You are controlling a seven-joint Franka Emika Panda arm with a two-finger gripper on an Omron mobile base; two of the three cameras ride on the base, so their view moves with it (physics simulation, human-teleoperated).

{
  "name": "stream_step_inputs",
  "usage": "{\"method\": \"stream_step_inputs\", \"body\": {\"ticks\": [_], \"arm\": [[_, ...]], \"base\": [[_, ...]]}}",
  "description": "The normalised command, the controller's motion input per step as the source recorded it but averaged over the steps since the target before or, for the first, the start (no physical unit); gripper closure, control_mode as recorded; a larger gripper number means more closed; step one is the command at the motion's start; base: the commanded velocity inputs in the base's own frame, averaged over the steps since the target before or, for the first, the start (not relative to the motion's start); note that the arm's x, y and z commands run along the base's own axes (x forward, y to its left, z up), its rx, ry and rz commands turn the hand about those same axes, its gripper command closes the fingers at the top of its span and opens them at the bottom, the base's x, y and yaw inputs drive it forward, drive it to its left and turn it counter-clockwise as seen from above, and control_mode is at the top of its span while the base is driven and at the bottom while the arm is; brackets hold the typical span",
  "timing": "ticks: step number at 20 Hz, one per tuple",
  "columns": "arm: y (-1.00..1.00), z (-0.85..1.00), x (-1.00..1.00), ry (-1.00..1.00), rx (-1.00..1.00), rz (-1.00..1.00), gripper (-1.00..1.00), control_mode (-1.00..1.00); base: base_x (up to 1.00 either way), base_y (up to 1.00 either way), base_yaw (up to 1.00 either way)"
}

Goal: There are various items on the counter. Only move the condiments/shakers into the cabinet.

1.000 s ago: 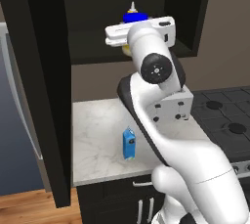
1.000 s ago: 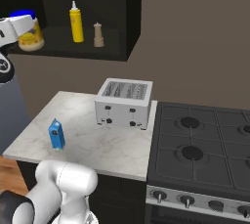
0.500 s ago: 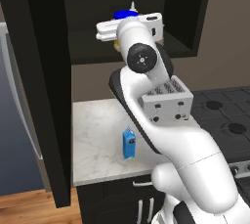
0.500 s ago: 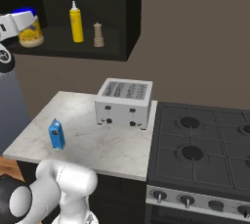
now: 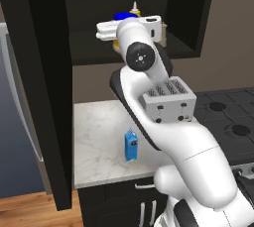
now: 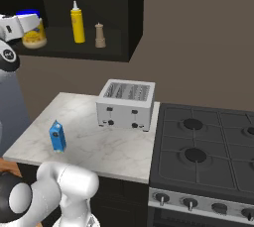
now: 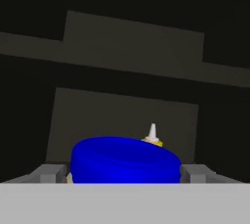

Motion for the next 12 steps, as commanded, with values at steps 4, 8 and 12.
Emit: {"method": "stream_step_inputs", "body": {"ticks": [4,8,12], "arm": [[0.00,0.00,0.21,0.05,0.02,0.01,1.00,-1.00],[0.04,0.00,0.33,0.11,0.00,0.00,1.00,-1.00],[0.13,-0.04,0.37,0.10,0.00,0.00,1.00,-1.00]], "base": [[0.00,0.00,0.00],[0.00,0.00,0.00],[0.00,0.00,0.00]]}}
